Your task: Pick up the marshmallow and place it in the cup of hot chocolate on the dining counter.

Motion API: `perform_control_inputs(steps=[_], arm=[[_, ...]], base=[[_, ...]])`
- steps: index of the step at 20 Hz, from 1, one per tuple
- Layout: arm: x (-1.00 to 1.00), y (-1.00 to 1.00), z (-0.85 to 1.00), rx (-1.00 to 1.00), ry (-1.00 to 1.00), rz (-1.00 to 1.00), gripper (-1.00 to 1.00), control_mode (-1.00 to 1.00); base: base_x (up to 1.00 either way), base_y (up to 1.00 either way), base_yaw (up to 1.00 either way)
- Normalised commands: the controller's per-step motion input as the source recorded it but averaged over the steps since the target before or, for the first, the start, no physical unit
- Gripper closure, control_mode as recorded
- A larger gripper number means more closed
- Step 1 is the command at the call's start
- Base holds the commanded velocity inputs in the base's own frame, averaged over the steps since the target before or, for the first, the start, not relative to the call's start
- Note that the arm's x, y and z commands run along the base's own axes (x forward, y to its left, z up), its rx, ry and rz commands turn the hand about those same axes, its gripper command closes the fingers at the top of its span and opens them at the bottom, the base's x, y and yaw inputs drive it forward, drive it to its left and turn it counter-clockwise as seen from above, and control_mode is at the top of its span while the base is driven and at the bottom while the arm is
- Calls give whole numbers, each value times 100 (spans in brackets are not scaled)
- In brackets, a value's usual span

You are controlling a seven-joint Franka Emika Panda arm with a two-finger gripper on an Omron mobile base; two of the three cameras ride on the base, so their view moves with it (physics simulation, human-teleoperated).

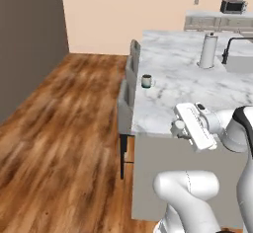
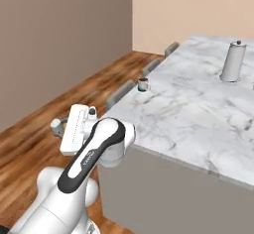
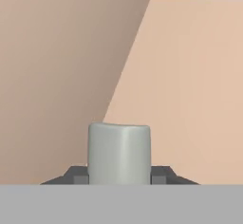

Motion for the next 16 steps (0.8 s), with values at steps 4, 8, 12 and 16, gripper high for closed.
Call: perform_control_inputs(steps=[4,8,12,16], arm=[[0,0,0,0,0,0,100,100],[0,0,0,0,0,0,100,100],[0,0,0,0,0,0,100,100],[0,0,0,0,0,0,100,100]], base=[[16,100,-41],[29,100,-41],[39,100,-57],[52,91,-70]])
